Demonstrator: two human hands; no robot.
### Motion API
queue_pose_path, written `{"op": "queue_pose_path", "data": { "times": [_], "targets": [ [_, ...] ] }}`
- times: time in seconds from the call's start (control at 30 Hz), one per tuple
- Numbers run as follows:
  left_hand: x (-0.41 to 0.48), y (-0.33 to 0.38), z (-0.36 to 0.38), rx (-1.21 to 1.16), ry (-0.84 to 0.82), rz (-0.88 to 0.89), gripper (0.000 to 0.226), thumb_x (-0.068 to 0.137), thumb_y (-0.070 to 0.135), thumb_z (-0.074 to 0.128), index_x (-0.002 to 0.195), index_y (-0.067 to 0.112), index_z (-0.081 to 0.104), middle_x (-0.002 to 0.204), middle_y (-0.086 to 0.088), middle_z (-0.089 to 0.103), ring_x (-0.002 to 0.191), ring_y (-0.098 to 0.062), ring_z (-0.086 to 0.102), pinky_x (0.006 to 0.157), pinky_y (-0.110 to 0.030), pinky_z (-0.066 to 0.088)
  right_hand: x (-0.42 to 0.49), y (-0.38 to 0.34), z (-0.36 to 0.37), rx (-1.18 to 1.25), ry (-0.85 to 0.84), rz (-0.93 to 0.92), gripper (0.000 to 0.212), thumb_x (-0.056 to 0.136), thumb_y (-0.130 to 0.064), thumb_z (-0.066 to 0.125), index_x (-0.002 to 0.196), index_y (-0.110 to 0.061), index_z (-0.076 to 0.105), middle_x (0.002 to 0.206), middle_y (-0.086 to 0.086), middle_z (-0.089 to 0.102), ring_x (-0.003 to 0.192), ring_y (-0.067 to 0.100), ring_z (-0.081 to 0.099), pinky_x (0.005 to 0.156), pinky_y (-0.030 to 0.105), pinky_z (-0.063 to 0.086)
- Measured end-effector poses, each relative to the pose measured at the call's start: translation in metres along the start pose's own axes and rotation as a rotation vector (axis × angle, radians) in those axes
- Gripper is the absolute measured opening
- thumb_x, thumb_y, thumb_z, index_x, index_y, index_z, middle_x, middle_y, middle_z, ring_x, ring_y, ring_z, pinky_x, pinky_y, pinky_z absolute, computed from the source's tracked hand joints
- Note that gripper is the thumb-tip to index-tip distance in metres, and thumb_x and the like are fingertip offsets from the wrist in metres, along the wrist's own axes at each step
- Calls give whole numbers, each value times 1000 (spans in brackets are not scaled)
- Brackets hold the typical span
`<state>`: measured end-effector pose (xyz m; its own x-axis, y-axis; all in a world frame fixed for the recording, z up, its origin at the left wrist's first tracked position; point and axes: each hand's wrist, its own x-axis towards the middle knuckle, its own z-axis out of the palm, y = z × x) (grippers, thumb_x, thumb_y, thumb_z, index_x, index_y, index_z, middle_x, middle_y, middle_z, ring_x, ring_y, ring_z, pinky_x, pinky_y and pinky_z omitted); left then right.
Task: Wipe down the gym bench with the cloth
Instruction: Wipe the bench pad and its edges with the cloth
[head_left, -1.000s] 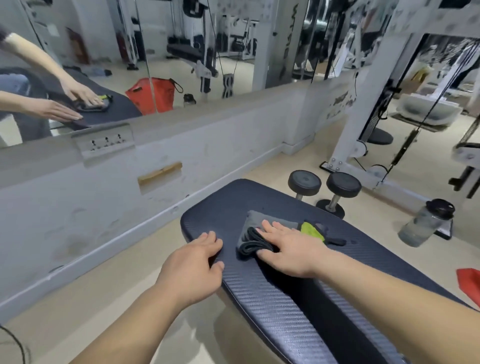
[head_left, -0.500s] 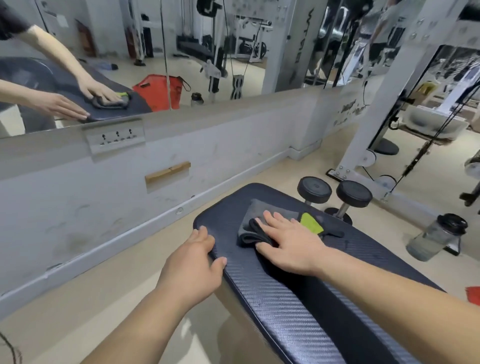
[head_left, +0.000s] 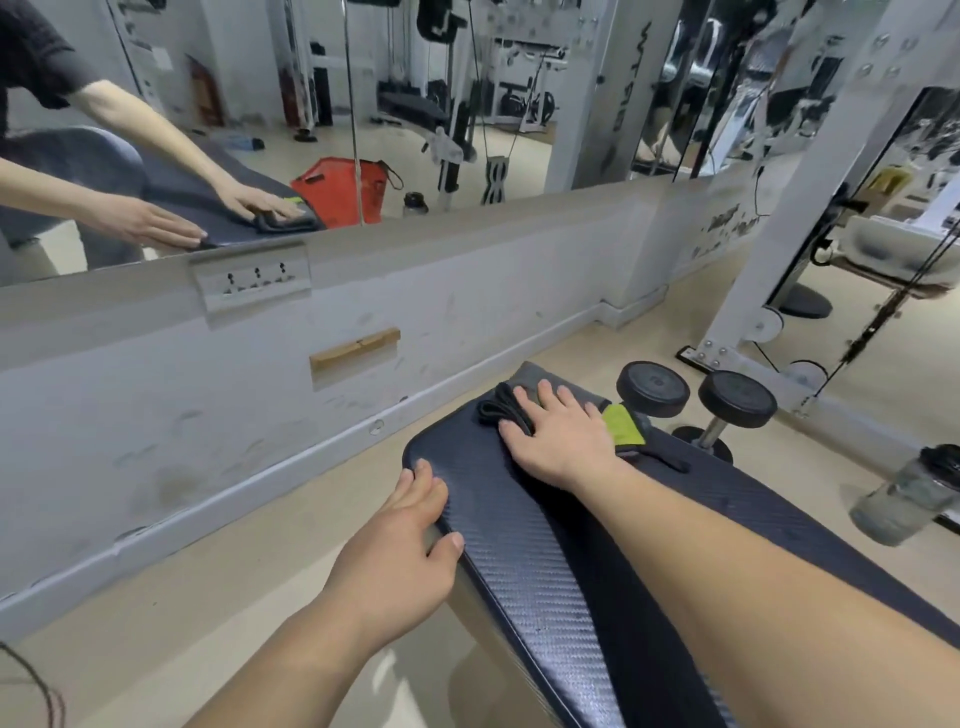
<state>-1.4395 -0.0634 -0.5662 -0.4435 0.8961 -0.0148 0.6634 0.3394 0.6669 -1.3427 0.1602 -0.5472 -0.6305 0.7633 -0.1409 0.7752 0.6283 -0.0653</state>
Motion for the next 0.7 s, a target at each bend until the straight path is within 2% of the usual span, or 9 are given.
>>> {"op": "queue_pose_path", "data": {
  "times": [0.13,0.27,0.33,0.4,0.43,0.5,0.6,0.7],
  "targets": [
    [4,-6,4,-51,43,-9,64,96,35,62,155,31,39,164,24,12,151,9,5,116,-14,14,-41,-25,1,22,-33,-166,69,99,-62,28,162,-37,15,173,-1,7,159,20,5,127,47,6],
    [2,-12,5,-229,118,-29,51,83,38,77,133,35,66,158,24,32,148,8,25,120,-22,30,-99,-33,2,22,-46,-325,68,99,-60,30,162,-38,16,173,-2,6,159,18,3,128,42,4],
    [2,-12,6,-234,170,-61,68,80,37,83,143,28,59,160,20,33,147,7,29,118,-17,24,-99,-27,-2,11,-83,-341,67,100,-62,30,162,-40,15,173,-5,4,159,15,2,128,40,4],
    [4,-11,6,-195,187,-84,87,79,39,84,154,21,43,165,14,26,150,2,24,116,-13,16,-78,-19,-12,4,-117,-340,65,101,-63,31,161,-43,15,172,-9,4,159,12,3,128,38,5],
    [5,-9,5,-189,180,-88,90,80,40,83,156,20,39,167,11,22,152,0,21,116,-13,14,-62,-15,-15,2,-128,-319,66,101,-63,32,161,-42,15,172,-9,3,159,12,3,128,38,5],
    [3,-6,5,-196,130,-102,87,85,41,79,158,20,35,169,10,15,151,2,18,112,-11,13,-28,-8,-17,-1,-126,-222,68,101,-63,31,162,-39,12,173,-6,2,159,15,2,128,40,5],
    [-1,-8,3,-234,85,-104,79,89,43,74,157,26,36,167,19,8,141,13,19,107,-10,18,7,-12,-10,13,-86,-71,70,100,-65,24,163,-38,9,173,-3,0,159,19,0,127,46,4],
    [1,-11,3,-215,44,-111,79,91,46,70,158,28,32,166,23,4,148,6,22,108,-12,19,2,-26,-2,-11,-53,-52,71,99,-65,23,163,-38,9,173,-1,1,159,22,1,127,49,3]
  ]
}}
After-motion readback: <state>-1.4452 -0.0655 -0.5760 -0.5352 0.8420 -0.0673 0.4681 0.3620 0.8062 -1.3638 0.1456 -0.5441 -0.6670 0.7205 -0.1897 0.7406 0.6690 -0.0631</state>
